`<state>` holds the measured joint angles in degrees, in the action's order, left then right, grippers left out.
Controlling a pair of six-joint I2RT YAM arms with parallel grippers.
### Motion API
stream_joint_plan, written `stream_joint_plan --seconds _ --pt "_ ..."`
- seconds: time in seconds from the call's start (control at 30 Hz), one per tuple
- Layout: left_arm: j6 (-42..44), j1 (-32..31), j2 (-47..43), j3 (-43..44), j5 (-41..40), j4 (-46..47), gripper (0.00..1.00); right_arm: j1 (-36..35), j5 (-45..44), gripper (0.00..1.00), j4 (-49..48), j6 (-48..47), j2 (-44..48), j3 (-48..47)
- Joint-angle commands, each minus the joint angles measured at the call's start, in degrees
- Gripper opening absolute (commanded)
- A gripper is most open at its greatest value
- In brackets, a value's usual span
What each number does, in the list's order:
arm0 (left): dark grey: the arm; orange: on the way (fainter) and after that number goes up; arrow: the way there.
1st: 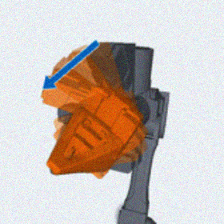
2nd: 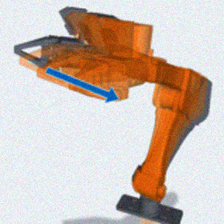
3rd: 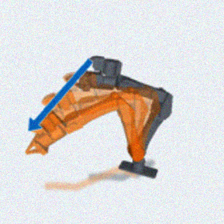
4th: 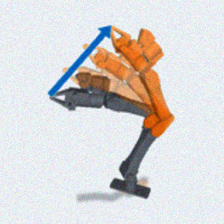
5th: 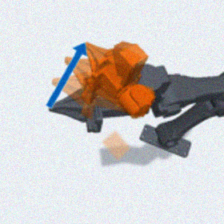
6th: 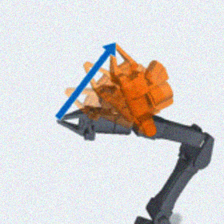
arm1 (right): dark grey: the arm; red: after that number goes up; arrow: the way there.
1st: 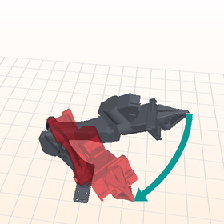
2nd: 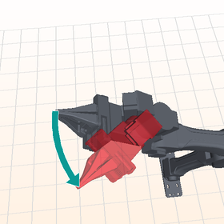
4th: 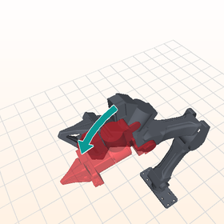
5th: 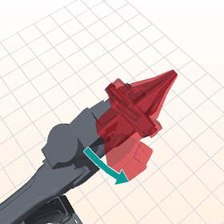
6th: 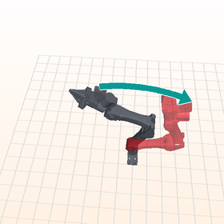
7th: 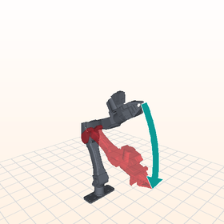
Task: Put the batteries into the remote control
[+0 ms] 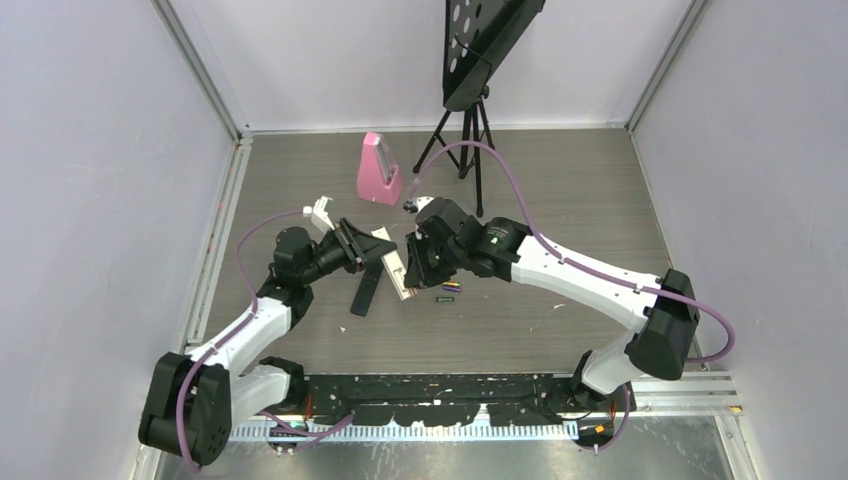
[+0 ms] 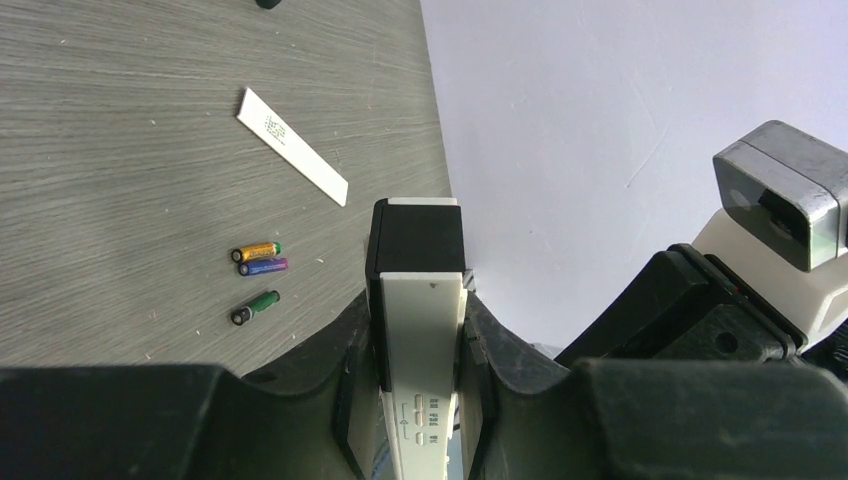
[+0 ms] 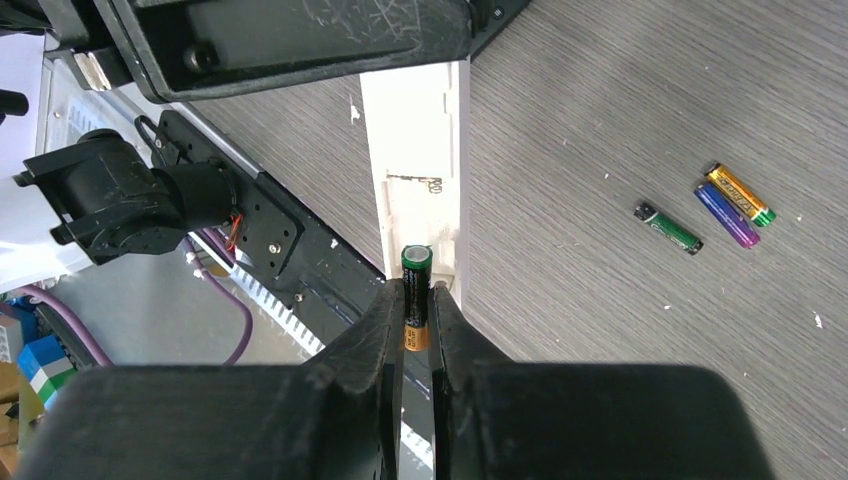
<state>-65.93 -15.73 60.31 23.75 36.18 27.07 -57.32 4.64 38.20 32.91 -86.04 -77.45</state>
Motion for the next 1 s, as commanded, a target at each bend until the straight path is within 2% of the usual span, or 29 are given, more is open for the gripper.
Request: stream_joint_plan --seconds 0.0,0.3,0.5,0.9,0.97 --pt "-1.5 0.2 0.3 1.2 2.2 4.7 0.00 -0.5 0.4 0.10 -1.7 -1.1 -1.1 -2.8" --pt "-2.6 0.2 0.2 1.7 3.2 5.3 0.00 -0.7 -2.1 0.14 0.9 -1.7 -2.9 -3.8" --pt "-3.9 0.2 -0.3 1.6 3.4 5.5 0.00 -0.8 -3.0 0.26 1.8 -1.1 -3.0 -4.3" --pt "-5.9 0.3 -0.2 1.7 3.0 5.6 0.00 -0.8 -2.9 0.27 0.0 0.7 -2.8 -3.9" --pt "-6.9 0.3 -0.3 1.3 2.8 6.4 0.00 -0.7 -4.0 0.32 -0.2 1.8 -2.5 -3.9"
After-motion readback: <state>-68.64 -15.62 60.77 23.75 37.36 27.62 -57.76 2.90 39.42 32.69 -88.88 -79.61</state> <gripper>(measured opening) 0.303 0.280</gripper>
